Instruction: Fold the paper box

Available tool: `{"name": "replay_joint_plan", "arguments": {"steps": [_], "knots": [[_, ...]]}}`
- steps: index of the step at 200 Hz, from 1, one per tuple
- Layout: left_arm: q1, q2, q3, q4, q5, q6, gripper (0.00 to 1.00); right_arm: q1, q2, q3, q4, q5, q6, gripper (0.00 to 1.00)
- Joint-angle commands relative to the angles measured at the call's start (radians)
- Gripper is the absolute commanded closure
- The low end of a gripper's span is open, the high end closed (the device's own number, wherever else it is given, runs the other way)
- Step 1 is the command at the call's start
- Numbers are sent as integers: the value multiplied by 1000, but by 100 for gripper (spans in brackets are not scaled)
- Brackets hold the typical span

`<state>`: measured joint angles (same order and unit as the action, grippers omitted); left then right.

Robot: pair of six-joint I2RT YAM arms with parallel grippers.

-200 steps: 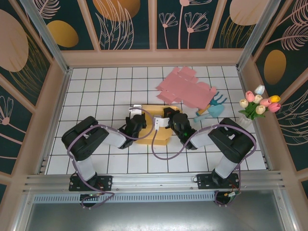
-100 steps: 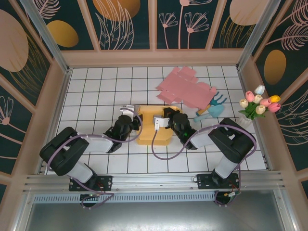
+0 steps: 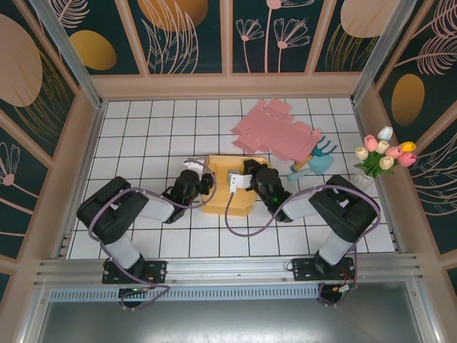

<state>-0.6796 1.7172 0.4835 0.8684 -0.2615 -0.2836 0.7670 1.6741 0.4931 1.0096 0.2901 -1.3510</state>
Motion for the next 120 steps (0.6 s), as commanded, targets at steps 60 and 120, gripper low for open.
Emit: {"name": "replay_joint_plan", "arguments": {"steps": [60, 120], "knots": [[13, 203, 161, 4, -146, -25, 70, 2, 29, -39, -213, 3, 44, 100], [13, 244, 238, -307, -651, -156, 100, -1, 24, -37, -209, 14, 43, 100]]}}
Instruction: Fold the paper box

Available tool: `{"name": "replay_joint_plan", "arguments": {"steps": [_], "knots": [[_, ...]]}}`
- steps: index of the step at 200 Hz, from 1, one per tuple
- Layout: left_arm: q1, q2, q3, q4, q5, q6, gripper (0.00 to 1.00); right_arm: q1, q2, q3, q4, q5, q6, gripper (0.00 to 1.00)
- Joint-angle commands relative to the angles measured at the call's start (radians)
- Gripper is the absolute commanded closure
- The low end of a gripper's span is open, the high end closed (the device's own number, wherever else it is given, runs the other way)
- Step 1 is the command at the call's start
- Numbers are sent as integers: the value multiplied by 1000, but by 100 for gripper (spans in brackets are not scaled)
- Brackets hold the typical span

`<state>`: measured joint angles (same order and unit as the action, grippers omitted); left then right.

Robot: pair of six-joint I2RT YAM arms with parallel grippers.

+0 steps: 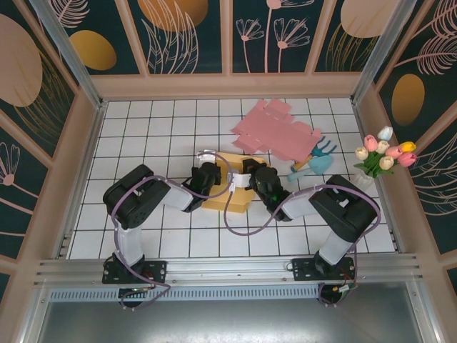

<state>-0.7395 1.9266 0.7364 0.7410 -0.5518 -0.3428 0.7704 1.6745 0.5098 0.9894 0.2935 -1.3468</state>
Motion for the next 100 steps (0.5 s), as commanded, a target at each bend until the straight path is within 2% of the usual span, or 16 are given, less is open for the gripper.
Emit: {"name": "replay_joint_plan", "arguments": {"steps": [1, 13, 51, 78, 86, 100], "knots": [[72, 34, -15, -179, -361, -97, 100, -5, 24, -54, -189, 11, 39, 100], [73, 24, -26, -161, -345, -83, 100, -5, 23, -56, -189, 12, 41, 100], [72, -8, -59, -62, -157, -17, 98, -2, 18, -51, -188, 3, 67, 100], [73, -41, -80, -27, -76, 4, 97, 1, -5, -37, -204, -27, 115, 100], [73, -47, -82, -28, -54, 14, 94, 2, -14, -31, -221, -41, 133, 100], [73, -57, -99, -4, -1, 29, 83, 7, -19, -27, -226, -46, 139, 100]]}}
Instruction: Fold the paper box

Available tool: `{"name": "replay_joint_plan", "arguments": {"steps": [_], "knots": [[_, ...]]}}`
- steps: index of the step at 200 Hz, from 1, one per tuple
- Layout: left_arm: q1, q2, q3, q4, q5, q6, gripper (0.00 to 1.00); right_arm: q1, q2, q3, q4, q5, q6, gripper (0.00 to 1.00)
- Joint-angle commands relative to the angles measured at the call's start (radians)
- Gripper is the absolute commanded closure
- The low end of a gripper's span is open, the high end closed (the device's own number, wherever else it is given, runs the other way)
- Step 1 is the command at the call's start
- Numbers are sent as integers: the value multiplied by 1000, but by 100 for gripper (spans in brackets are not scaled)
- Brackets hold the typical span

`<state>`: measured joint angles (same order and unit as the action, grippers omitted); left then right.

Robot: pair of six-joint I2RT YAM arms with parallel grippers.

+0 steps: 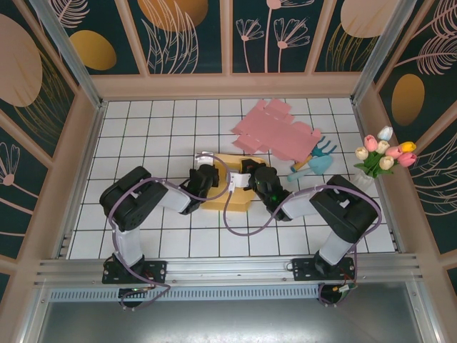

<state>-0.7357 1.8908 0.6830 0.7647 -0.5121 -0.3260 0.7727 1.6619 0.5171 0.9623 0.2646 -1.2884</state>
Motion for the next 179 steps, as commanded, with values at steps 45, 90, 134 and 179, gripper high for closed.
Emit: {"name": "replay_joint_plan", "arguments": {"steps": [45, 90, 134, 179], "knots": [[69, -171, -219, 82, 92, 6, 56, 9, 39, -58, -51, 46, -11, 100], [69, -295, -354, 187, 137, 40, 55, 32, 117, -75, 90, 109, -123, 100], [69, -310, -314, 180, 146, 60, 52, 54, 151, -78, 133, 138, -160, 100], [69, -302, -259, 198, 111, 93, 55, 73, 141, -72, 73, 114, -135, 100]]}}
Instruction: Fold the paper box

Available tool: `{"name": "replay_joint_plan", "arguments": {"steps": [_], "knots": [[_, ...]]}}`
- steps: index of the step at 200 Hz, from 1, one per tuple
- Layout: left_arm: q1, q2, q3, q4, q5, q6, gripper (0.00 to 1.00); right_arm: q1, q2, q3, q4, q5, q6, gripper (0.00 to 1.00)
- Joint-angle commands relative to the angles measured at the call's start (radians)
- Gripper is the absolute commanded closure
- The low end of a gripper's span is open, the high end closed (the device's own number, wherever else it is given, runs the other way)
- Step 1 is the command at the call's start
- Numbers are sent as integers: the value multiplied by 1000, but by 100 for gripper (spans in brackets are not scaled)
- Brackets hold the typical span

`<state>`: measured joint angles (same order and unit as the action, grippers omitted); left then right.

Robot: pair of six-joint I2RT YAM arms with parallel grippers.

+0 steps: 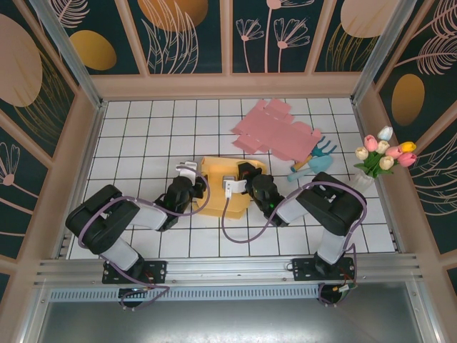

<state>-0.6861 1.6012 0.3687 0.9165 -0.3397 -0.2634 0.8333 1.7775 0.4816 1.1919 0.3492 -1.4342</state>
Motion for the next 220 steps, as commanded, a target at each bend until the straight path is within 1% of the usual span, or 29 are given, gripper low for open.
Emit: {"name": "replay_joint_plan", "arguments": {"steps": [1, 22, 44, 51, 56, 73, 87, 96, 104, 111, 117, 124, 135, 144, 153, 161, 170, 208, 220], "knots": [[19, -11, 59, 43, -60, 31, 56, 13, 26, -37, -158, 30, 11, 100], [19, 46, 124, 16, -16, 51, 57, 25, 27, -40, -173, 28, 15, 100], [20, 97, 140, 66, 24, 49, 58, 32, 31, -30, -191, 16, 23, 100], [19, 106, 149, 73, 28, 51, 61, 32, 35, -29, -191, 13, 23, 100], [18, 143, 158, 72, 28, 56, 64, 32, 41, -28, -193, 13, 22, 100], [19, 202, 195, 58, 0, 69, 76, 35, 52, -28, -193, 20, 14, 100], [18, 244, 214, 52, -60, 56, 85, 42, 55, -32, -186, 21, 18, 100], [14, 265, 232, 36, -124, 38, 91, 47, 56, -32, -183, 21, 21, 100], [5, 284, 253, 2, -231, 18, 95, 53, 54, -29, -180, 26, 20, 100], [-5, 303, 275, -41, -351, -6, 97, 58, 55, -25, -180, 33, 18, 100], [-7, 317, 295, -86, -425, -26, 100, 59, 57, -23, -177, 38, 17, 100], [-7, 331, 306, -113, -481, -44, 100, 61, 55, -23, -172, 40, 20, 100], [-6, 343, 304, -126, -529, -58, 100, 62, 55, -23, -170, 39, 23, 100], [-7, 344, 298, -126, -547, -65, 100, 61, 55, -23, -172, 38, 28, 100], [-7, 340, 291, -123, -542, -60, 100, 61, 60, -21, -169, 37, 34, 100], [-7, 334, 283, -108, -519, -48, 100, 62, 64, -18, -166, 34, 39, 100], [-7, 327, 275, -89, -479, -33, 96, 61, 74, -15, -162, 34, 48, 100], [-6, 263, 234, -42, -285, 2, 71, 59, 105, -4, -146, 46, 88, 100], [-7, 234, 220, -41, -242, 3, 66, 58, 111, 1, -144, 57, 96, 100]]}}
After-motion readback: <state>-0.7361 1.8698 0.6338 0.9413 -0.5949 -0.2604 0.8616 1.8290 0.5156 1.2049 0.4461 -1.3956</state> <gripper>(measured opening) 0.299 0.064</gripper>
